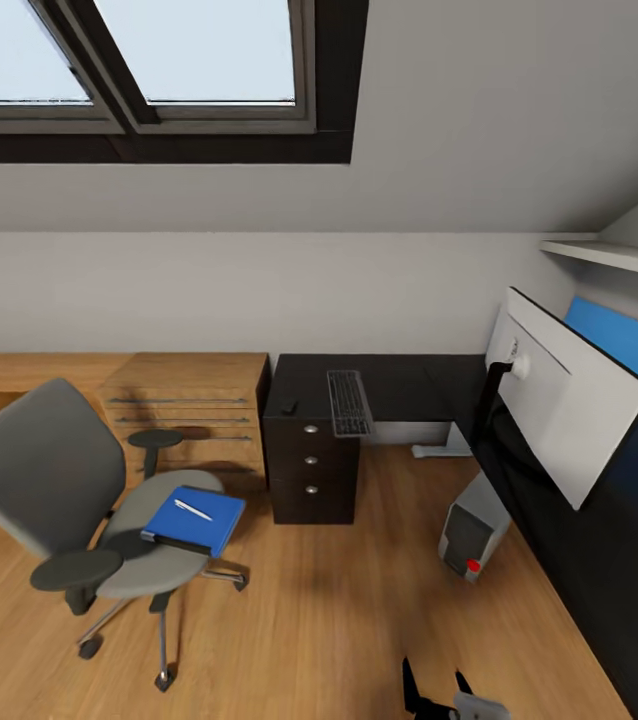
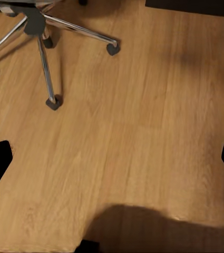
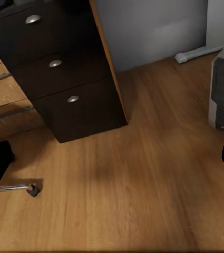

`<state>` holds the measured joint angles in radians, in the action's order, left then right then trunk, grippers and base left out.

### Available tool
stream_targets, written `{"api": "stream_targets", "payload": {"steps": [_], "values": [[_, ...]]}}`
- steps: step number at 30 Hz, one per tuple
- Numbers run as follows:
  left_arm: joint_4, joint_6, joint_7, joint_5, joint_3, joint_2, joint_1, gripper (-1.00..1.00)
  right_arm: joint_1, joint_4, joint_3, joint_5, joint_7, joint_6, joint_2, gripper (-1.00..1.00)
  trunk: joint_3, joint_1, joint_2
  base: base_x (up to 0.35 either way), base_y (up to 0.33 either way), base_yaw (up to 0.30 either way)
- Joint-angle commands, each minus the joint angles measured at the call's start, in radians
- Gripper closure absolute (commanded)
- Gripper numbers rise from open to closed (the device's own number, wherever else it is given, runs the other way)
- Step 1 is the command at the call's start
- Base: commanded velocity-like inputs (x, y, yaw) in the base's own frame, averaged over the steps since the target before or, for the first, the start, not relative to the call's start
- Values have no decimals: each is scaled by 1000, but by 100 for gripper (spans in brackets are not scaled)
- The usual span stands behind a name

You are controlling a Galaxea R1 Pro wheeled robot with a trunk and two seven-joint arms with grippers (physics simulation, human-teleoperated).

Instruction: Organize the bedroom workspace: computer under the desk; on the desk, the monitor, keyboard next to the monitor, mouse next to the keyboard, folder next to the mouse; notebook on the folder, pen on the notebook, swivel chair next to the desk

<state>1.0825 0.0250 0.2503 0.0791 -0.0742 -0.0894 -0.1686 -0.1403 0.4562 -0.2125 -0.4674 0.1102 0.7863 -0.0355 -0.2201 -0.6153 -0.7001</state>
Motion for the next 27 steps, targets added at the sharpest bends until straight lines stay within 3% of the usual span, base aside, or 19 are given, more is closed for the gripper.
{"api": "stream_targets", "payload": {"steps": [1, 10, 27], "values": [[2, 3, 6, 8, -3, 0, 0, -100, -1, -2, -3, -10, 8, 12, 0, -100, 2, 4, 6, -339, 0, 0], [-7, 3, 10, 7, -3, 0, 0, -100, -1, -5, -1, -3, 13, 44, 1, -100, 30, 39, 69, -337, -40, 0], [-12, 3, 10, 6, -4, -1, 0, -100, -1, -6, 2, -6, 9, 47, 1, -100, 83, 104, 188, -288, -224, 0]]}}
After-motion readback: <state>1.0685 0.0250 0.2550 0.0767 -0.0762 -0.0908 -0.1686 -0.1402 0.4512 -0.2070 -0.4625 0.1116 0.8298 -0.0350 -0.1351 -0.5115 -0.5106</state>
